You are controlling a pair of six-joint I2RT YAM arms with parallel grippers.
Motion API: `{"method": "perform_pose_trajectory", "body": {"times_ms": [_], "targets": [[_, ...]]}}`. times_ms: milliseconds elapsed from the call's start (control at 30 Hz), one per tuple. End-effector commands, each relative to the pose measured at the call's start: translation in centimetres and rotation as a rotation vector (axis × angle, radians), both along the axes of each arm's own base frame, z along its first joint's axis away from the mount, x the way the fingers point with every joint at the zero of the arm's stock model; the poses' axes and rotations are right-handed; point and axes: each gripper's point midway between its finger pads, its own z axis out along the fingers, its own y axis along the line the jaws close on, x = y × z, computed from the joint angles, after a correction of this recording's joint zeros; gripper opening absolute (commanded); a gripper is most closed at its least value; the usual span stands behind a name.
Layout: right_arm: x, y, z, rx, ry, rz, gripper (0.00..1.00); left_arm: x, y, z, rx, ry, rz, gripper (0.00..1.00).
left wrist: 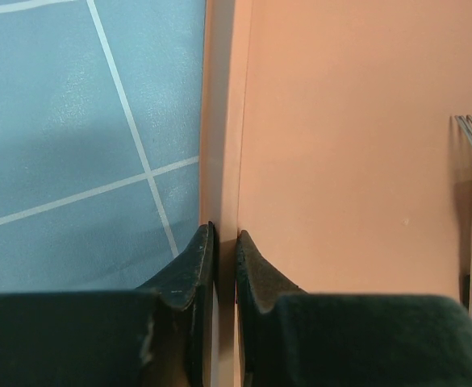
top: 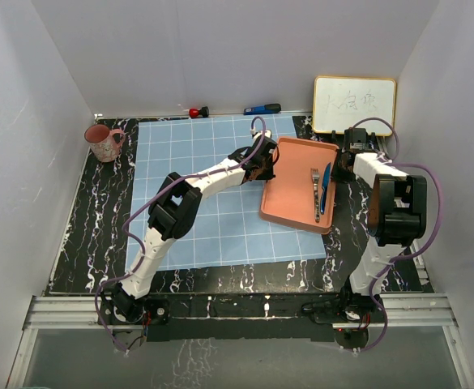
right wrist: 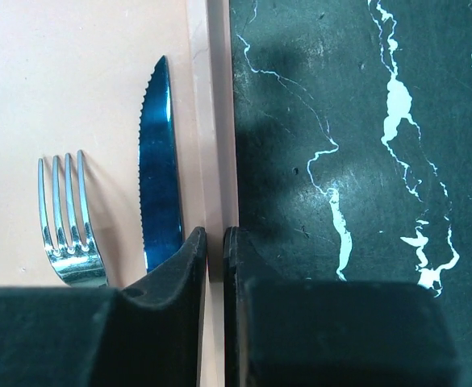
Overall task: Set the dinner table for one person
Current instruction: Pick up the plate from the napkin.
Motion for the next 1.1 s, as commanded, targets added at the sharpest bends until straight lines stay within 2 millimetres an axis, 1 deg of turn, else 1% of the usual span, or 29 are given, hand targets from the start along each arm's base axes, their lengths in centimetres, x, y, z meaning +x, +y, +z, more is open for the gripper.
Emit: {"method": "perform_pose_trajectory", "body": {"times_ms": [0, 167, 267, 333, 400, 433, 467, 533, 667, 767, 833, 933, 1067], "targets": [[1.0, 0.0, 1.1, -0.003, -0.072, -0.012, 0.0, -0.9, -0.6, -0.5, -0.01, 0.048, -0.019, 0.0], [1.5, 0.2, 2.5, 0.004, -0.113, -0.004, 0.0, -0.7, -0.5, 0.6, -0.005, 0.029, -0.032, 0.0], [2.0, 0.2, 4.3, 0.009, -0.158, -0.005, 0.0, -0.7, -0.5, 1.8, 0.004, 0.018, -0.051, 0.0], [2.4, 0.3, 5.8, 0.01, -0.193, -0.006, 0.0, -0.5, -0.6, 3.0, 0.015, 0.006, -0.068, 0.0], [2.8, 0.2, 6.5, 0.007, -0.21, -0.007, 0.0, -0.3, -0.8, 4.7, 0.017, -0.016, -0.083, 0.0], [2.9, 0.1, 7.9, 0.003, -0.243, -0.006, 0.0, -0.2, -0.7, 5.3, 0.019, -0.025, -0.088, 0.0], [3.1, 0.2, 8.5, 0.001, -0.257, -0.002, 0.0, -0.1, -0.8, 6.1, 0.017, -0.037, -0.093, 0.0], [3.3, 0.1, 9.2, -0.001, -0.274, -0.001, 0.0, 0.0, -0.7, 7.4, 0.013, -0.06, -0.099, 0.0], [3.6, 0.7, 9.5, 0.025, -0.284, 0.018, 0.0, 0.0, -0.4, 9.5, 0.022, -0.082, -0.108, 0.0], [3.8, 1.3, 9.5, 0.054, -0.281, 0.036, 0.0, -0.1, -0.1, 9.9, 0.039, -0.08, -0.112, 0.0], [3.9, 1.7, 9.7, 0.077, -0.286, 0.048, 0.0, -0.2, 0.4, 9.6, 0.061, -0.075, -0.103, 0.0], [4.3, 2.6, 10.2, 0.117, -0.303, 0.076, 0.0, -0.1, 1.8, 9.4, 0.092, -0.077, -0.066, 0.0], [4.9, 3.5, 11.0, 0.156, -0.321, 0.103, 0.0, 0.5, 4.3, 9.8, 0.059, -0.052, -0.016, 0.0]]}}
